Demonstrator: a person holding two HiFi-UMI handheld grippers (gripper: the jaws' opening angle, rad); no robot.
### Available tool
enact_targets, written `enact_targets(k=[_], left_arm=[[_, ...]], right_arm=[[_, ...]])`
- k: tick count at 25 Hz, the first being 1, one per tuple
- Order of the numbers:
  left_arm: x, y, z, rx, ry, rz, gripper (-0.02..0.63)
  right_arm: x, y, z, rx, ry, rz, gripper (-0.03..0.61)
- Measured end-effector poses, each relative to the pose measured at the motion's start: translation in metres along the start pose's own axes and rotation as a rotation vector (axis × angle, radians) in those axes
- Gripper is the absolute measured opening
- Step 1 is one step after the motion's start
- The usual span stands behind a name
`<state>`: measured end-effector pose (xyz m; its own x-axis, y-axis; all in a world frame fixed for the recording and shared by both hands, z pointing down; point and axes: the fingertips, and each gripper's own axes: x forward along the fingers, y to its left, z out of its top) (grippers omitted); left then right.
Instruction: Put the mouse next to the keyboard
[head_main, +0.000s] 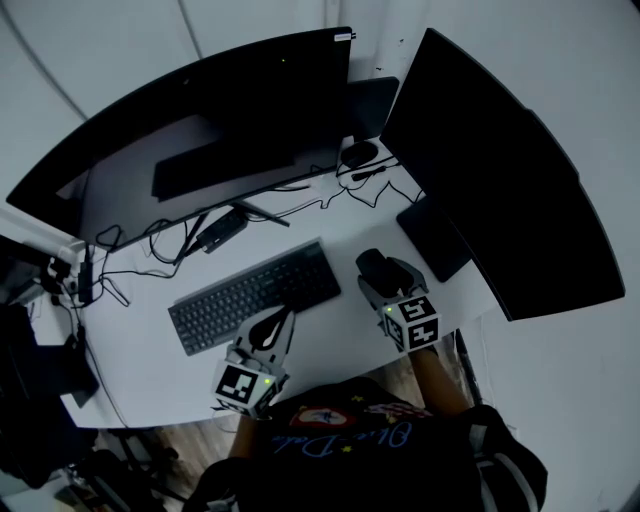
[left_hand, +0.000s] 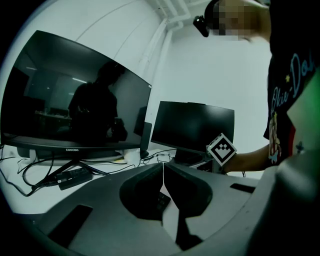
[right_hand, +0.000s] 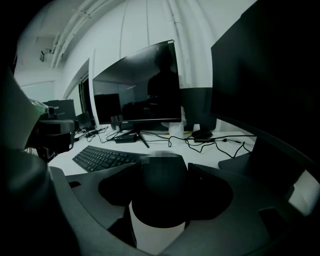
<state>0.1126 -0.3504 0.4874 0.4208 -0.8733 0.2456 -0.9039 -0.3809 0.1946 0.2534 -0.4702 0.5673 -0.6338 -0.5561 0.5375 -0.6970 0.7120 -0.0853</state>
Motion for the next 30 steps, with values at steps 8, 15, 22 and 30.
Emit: enact_targets(k=[8,15,22,30], left_arm=[[0.005,0.015,-0.01,-0.044,0.033,0.035,0.003],[0.012,0.018,-0.012,-0.041,0.03,0.033,0.003],[0.009,0.017,-0.022,-0.052,0.046,0.026,0.003],[0.008,0.015,-0.022,-0.043,0.048,0.01,0.003]], right_arm=[[0.029,-0.013,-0.029,0.014,0.078,-0.01,0.29],[0.041,-0.015,-0.052,0.018,0.129,-0.008,0.29],[0.045,-0.012,-0.065,0.016,0.154,-0.015,0.29],[0.047,-0.009,-0.075,0.014,0.176,-0.021,0.29]])
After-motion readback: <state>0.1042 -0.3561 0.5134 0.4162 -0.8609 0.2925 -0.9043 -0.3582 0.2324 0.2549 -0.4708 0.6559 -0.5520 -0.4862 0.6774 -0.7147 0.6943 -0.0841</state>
